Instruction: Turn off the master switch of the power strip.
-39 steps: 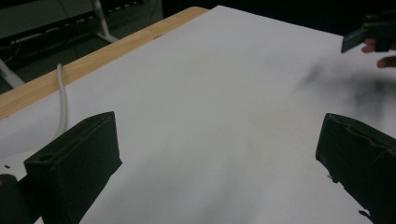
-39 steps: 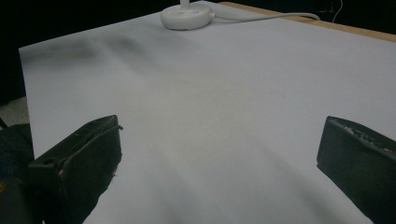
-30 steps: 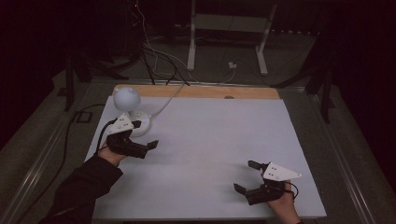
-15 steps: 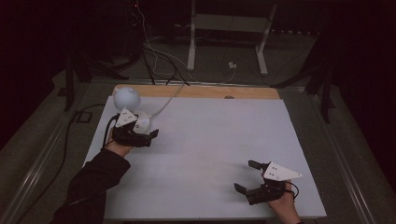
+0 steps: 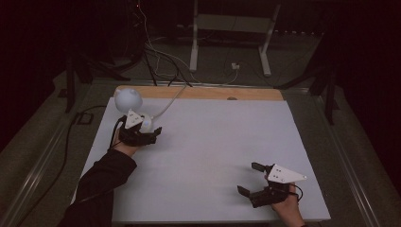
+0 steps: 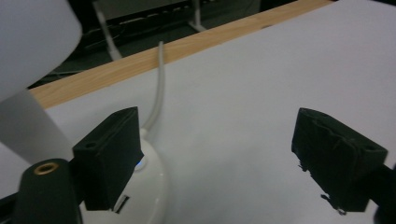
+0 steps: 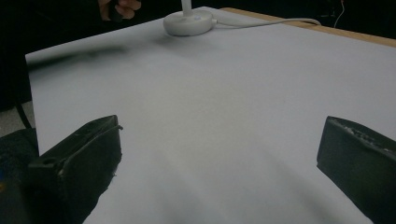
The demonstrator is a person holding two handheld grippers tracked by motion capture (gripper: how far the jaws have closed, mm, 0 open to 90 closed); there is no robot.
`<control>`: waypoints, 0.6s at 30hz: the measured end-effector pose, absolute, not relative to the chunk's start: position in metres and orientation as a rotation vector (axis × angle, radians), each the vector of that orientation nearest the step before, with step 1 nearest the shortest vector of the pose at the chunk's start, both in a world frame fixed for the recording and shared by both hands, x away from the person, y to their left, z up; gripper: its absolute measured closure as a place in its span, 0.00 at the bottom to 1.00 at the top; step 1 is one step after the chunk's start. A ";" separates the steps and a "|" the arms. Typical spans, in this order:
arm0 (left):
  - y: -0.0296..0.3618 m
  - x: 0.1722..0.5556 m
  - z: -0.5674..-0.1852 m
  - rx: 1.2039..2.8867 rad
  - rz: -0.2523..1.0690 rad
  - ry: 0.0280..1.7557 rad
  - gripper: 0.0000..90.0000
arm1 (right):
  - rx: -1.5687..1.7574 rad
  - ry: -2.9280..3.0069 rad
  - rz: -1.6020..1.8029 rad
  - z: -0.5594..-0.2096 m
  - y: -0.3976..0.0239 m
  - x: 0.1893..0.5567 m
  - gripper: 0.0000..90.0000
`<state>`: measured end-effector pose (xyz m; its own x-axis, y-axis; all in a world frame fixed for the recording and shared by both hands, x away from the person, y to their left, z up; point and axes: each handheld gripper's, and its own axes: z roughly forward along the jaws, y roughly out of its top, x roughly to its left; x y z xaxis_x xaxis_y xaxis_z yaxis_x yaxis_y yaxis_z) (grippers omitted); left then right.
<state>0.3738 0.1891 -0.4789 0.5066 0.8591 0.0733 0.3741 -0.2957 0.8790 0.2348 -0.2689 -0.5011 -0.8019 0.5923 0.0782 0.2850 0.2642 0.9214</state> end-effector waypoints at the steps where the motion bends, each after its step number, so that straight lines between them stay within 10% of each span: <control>1: 0.190 0.375 -0.480 1.878 0.713 1.028 0.30 | 0.808 2.257 1.551 -0.501 -0.269 0.235 0.00; 7: 0.196 0.383 -0.484 1.851 0.756 1.097 0.71 | 0.805 2.255 1.563 -0.500 -0.269 0.234 0.00; 18: 0.195 0.394 -0.496 1.890 0.833 1.132 0.99 | 0.804 2.260 1.571 -0.500 -0.268 0.234 0.00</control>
